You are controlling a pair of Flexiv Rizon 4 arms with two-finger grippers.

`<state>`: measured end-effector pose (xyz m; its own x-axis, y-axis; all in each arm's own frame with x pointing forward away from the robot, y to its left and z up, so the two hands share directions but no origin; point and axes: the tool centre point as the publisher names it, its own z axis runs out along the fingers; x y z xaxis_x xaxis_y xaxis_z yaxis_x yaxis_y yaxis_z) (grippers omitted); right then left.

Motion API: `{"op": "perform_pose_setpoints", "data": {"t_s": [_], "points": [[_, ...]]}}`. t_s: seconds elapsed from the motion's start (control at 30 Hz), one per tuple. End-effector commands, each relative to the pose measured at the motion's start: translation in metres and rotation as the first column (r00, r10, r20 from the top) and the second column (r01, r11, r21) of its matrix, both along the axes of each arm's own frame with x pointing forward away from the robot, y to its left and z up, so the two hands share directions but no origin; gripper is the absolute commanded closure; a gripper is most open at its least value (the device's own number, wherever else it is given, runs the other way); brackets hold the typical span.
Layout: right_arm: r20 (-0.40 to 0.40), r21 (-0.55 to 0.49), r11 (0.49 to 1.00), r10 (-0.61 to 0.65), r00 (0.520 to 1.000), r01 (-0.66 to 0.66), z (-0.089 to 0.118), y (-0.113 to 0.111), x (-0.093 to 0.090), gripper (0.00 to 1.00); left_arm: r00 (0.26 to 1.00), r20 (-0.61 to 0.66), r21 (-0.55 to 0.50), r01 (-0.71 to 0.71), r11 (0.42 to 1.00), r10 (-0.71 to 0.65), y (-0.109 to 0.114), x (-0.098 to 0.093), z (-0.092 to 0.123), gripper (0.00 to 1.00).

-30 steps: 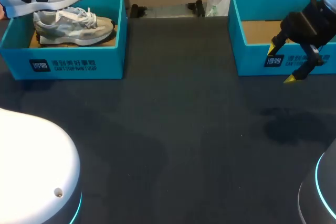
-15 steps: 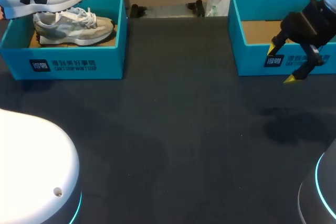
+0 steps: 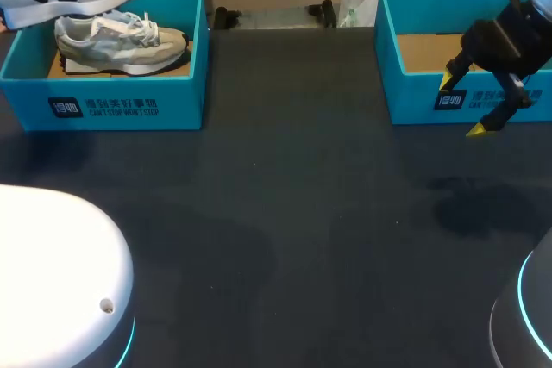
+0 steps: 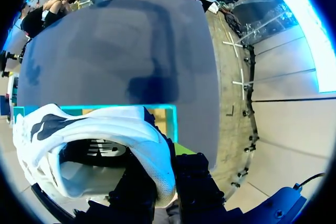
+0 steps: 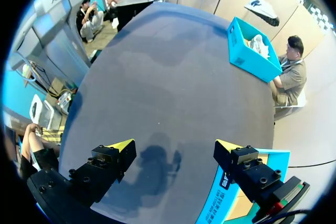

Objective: Take the shoe out of the shoebox, open the shoe tongue, remove and reinsert the insole, then place the shoe into the shoebox

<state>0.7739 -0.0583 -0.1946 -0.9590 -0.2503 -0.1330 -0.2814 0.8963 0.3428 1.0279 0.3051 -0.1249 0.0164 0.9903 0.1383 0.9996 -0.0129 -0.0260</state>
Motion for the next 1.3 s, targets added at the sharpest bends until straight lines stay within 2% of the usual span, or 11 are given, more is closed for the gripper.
{"op": "perform_pose_setpoints", "data": {"t_s": [0.03,0.4,0.77,0.97,1.3], "points": [[-0.003,-0.002,1.000,0.001,1.000,-0.001,0.000,0.000,0.002,0.00,0.999,0.050,0.017,0.000,1.000,-0.001,-0.015,-0.029,0.004,1.00],[-0.003,-0.002,1.000,0.001,1.000,-0.001,0.000,0.000,0.002,0.00,1.000,0.028,0.034,0.012,0.999,-0.013,-0.059,-0.074,0.002,1.00],[-0.003,-0.002,1.000,0.001,1.000,-0.001,0.000,0.000,0.002,0.00,0.999,0.003,0.038,0.049,0.998,-0.049,-0.104,-0.109,0.004,1.00],[-0.003,-0.002,1.000,0.001,1.000,-0.001,0.000,0.000,0.002,0.00,0.998,-0.031,0.035,0.053,0.998,-0.052,-0.123,-0.123,0.004,1.00],[-0.003,-0.002,1.000,0.001,1.000,-0.001,0.000,0.000,0.002,0.00,0.998,-0.031,0.035,0.053,0.998,-0.052,-0.123,-0.123,0.004,1.00]]}}
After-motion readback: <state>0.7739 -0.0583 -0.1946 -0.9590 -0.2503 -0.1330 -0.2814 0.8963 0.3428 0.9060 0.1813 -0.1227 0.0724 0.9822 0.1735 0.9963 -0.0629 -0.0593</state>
